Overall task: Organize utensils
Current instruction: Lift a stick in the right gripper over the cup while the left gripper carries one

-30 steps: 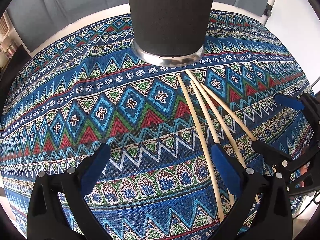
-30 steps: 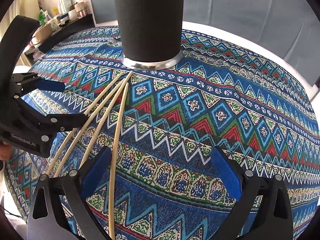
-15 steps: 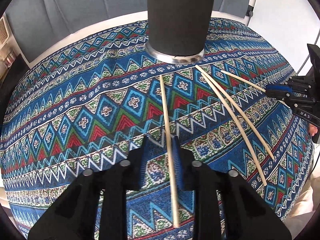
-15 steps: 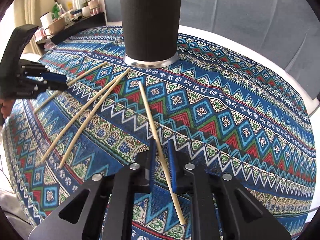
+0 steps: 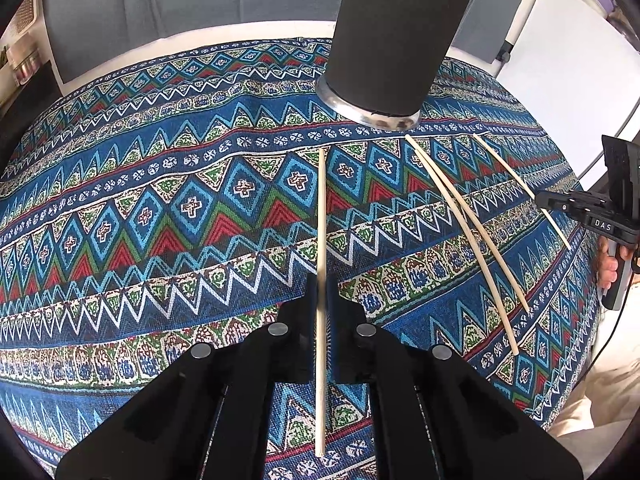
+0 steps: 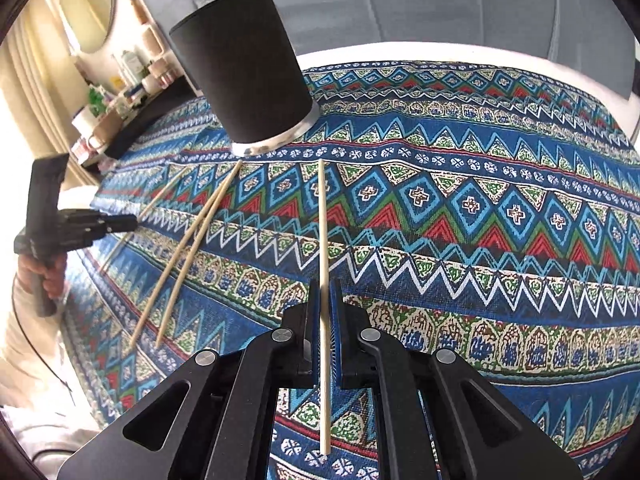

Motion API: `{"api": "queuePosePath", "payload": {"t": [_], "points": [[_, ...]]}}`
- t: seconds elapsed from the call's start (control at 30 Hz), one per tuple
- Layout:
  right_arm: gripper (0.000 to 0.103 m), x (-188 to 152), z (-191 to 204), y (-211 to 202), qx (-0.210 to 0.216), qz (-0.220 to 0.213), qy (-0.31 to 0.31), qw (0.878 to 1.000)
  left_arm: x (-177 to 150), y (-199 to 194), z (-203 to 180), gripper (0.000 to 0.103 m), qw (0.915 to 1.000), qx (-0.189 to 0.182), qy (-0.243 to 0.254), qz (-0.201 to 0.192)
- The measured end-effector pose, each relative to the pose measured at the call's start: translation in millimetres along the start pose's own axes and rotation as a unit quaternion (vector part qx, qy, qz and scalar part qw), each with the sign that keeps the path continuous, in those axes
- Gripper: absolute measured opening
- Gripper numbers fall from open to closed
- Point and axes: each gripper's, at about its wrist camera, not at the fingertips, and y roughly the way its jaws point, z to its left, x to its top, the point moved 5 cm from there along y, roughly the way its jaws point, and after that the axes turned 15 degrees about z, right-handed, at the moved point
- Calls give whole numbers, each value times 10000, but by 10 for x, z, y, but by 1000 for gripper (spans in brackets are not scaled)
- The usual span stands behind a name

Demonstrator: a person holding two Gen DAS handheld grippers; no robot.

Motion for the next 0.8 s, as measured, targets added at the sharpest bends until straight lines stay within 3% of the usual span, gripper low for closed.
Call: {"api": "queuePosePath", "payload": {"t": [0.13,0.43,0.8], "points": [[4,1,34,-108,195,-167,19,9997,7,-125,-24,5,9999,35,60,-104],[4,153,118,-478,209,-556,-53,9982,234,-633,-147,5,9975,163,287,-627],[4,589,437,-1228,418,-1389,-362,9888,621,-1311,-286,5,9886,-75,348,-1466]]}}
